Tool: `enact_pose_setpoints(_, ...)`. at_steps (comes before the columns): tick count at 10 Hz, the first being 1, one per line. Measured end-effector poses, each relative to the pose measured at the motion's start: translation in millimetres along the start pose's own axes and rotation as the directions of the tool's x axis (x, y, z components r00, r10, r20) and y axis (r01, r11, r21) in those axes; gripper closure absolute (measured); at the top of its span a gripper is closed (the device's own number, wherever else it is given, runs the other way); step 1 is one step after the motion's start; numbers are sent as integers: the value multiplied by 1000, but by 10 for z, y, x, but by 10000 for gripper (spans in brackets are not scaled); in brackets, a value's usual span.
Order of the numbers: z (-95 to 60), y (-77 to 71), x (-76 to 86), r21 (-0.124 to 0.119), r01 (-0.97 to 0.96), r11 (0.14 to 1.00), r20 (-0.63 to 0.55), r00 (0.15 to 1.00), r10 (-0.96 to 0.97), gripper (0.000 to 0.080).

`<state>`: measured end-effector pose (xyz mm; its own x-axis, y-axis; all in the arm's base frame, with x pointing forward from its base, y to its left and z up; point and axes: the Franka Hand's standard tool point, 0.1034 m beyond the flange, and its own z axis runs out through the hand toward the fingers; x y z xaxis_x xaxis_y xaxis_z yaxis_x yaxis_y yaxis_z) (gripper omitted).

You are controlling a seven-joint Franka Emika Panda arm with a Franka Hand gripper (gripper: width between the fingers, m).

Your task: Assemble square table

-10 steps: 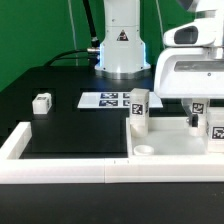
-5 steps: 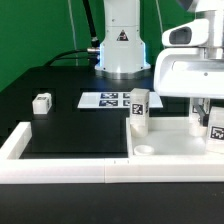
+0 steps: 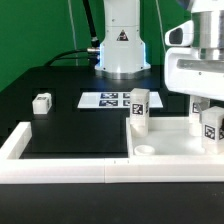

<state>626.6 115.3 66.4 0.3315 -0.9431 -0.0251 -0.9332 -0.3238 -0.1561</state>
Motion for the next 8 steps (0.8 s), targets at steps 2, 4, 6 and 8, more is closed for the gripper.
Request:
enact_pose_setpoints(2, 2, 6, -2, 12, -193, 981, 42, 980, 192, 509)
enact_pose_setpoints(4, 5, 6, -8, 12, -204, 979, 41, 978, 203, 497)
enact_pose_setpoints(6, -26, -63, 7, 40, 111, 993, -1, 994, -111, 277)
enact_pose_setpoints(8, -93, -143, 161, 73, 487, 870, -37, 873, -486, 160)
